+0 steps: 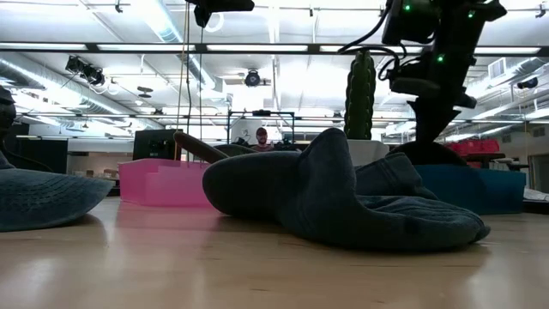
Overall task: Pick & Place hat
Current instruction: Put the left black cap into the blue bin, then put the black cap into the blue bin
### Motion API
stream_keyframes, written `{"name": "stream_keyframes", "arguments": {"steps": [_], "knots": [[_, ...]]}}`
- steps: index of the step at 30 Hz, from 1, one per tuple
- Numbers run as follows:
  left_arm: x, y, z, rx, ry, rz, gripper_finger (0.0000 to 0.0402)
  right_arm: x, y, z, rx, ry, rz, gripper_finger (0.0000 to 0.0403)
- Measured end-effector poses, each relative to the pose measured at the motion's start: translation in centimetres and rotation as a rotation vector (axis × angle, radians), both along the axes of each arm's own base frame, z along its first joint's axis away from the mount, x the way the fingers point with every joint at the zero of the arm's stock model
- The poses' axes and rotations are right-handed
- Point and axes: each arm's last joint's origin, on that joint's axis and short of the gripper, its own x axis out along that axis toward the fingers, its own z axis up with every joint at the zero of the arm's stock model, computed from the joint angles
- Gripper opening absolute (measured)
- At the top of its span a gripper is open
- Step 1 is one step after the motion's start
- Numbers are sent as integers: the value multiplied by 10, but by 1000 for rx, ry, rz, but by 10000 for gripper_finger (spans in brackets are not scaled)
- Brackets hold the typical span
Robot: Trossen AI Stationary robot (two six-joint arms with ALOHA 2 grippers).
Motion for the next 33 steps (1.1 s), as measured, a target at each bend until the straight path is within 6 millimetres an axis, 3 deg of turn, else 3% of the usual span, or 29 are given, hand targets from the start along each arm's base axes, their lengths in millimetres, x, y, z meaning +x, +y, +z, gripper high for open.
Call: {"name": "stream_keyframes", "arguments": {"steps": [8, 18, 25, 33], "knots": [[0, 0, 0, -3, -1, 1, 12, 6, 1, -16, 62, -115, 0, 46], [0, -1, 0, -25, -6, 5, 12, 2, 4, -39, 136, -149, -34, 170], [0, -1, 0, -26, -6, 4, 12, 12, 3, -19, 115, -196, 26, 233], [0, -1, 0, -49, -10, 11, 12, 13, 1, 16, 58, -123, 33, 229]]}}
